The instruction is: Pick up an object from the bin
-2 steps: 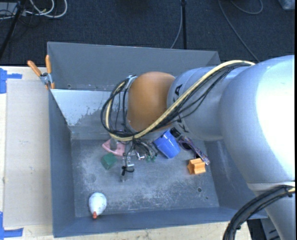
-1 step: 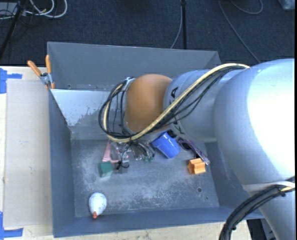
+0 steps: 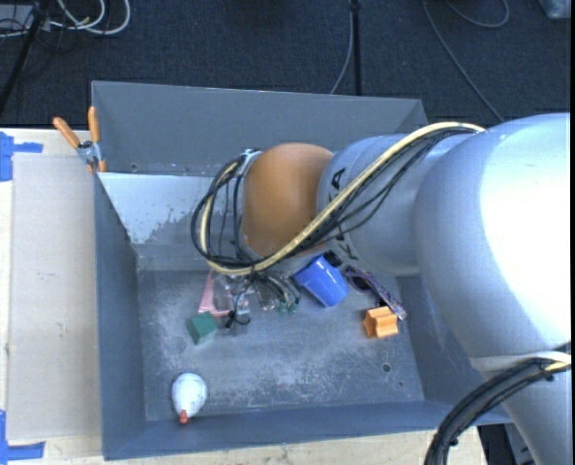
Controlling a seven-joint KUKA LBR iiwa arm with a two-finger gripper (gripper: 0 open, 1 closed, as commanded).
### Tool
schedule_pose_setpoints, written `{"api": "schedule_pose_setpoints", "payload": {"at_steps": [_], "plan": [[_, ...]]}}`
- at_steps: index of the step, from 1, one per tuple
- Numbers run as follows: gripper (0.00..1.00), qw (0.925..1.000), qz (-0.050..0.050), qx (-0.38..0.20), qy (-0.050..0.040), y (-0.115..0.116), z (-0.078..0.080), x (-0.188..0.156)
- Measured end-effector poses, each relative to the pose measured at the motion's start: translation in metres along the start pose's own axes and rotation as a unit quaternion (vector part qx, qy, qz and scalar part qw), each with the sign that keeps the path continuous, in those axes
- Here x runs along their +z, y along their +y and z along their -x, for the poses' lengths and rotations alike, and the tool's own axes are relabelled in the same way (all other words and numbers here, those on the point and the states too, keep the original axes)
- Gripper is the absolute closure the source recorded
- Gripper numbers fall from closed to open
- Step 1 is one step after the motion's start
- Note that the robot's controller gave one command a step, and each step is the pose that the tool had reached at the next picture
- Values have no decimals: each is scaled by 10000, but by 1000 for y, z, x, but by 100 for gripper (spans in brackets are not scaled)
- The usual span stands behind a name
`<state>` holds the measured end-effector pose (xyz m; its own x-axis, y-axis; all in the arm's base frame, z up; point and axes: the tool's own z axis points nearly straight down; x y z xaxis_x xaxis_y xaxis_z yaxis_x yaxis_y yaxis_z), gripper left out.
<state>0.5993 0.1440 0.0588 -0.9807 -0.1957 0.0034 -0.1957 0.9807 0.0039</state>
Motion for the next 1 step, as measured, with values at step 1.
{"api": "schedule_pose_setpoints", "payload": {"at_steps": [1], "plan": [[100,10000,2,4,-2,0,0,-3]]}}
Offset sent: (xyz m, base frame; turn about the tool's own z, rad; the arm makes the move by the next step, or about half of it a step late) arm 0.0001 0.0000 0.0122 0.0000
